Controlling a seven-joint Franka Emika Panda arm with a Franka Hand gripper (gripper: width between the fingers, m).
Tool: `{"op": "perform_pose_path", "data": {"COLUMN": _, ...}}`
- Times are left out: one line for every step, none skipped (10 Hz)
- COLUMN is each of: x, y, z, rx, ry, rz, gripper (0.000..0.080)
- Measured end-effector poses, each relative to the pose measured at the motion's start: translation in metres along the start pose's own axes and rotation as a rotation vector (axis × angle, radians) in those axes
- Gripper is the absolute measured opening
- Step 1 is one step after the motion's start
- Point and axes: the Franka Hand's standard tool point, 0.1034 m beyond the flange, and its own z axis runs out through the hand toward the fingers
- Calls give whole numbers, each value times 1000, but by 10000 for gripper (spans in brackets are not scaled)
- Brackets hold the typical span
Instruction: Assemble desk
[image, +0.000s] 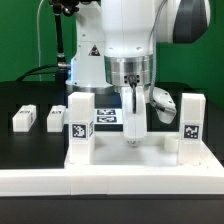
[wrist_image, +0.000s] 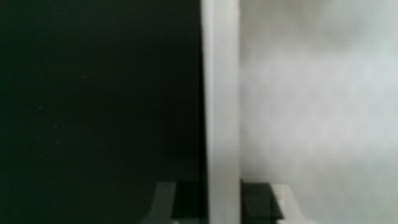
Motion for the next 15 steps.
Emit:
{"op": "perform_pose_path", "data": {"x": 0, "y": 0, "z": 0, "rx": 0, "ry": 0, "rz": -1, "gripper": 67}}
{"op": "perform_pose_path", "data": {"x": 0, "y": 0, "z": 0, "rx": 0, "ry": 0, "rz": -2, "gripper": 67}}
{"op": "perform_pose_path", "data": {"x": 0, "y": 0, "z": 0, "rx": 0, "ry": 0, "rz": -3, "gripper": 67}}
{"op": "perform_pose_path", "data": {"x": 1, "y": 0, "z": -1, "rx": 4, "ry": 1, "rz": -50, "gripper": 67}}
{"op": "perform_pose_path", "data": {"x": 8, "y": 2, "z": -4, "rx": 10, "ry": -5, "rz": -180, "gripper": 67}}
{"op": "perform_pose_path", "data": {"x": 12, "y": 6, "z": -6, "rx": 7, "ry": -9, "rz": -216, "gripper": 67}}
{"op": "perform_pose_path", "data": {"x": 15, "y": 10, "z": -8, "rx": 4, "ry": -10, "rz": -302, "gripper": 67}}
{"op": "perform_pose_path", "data": {"x": 24, "y": 15, "z": -8, "rx": -1, "ry": -8, "rz": -375, "gripper": 67}}
{"op": "perform_pose_path", "data": {"x": 37, "y": 21, "z": -4, "rx": -9, "ry": -6, "rz": -490, "gripper": 67}}
{"op": "perform_pose_path", "data": {"x": 46, "y": 25, "z": -1, "rx": -12, "ry": 0, "rz": -526, "gripper": 67}}
{"op": "perform_pose_path", "data": {"x": 44, "y": 24, "z": -1, "rx": -4, "ry": 10, "rz": -534, "gripper": 67}}
{"op": "perform_pose_path", "data": {"x": 45, "y": 24, "z": -1, "rx": -9, "ry": 6, "rz": -552, "gripper": 67}}
{"op": "perform_pose_path", "data": {"x": 49, "y": 25, "z": -1, "rx": -16, "ry": 2, "rz": -635, "gripper": 67}}
{"op": "perform_pose_path", "data": {"x": 54, "y": 27, "z": -2, "rx": -23, "ry": 4, "rz": -687, "gripper": 67}}
{"op": "perform_pose_path", "data": {"x": 58, "y": 28, "z": -2, "rx": -25, "ry": 6, "rz": -720, "gripper": 67}}
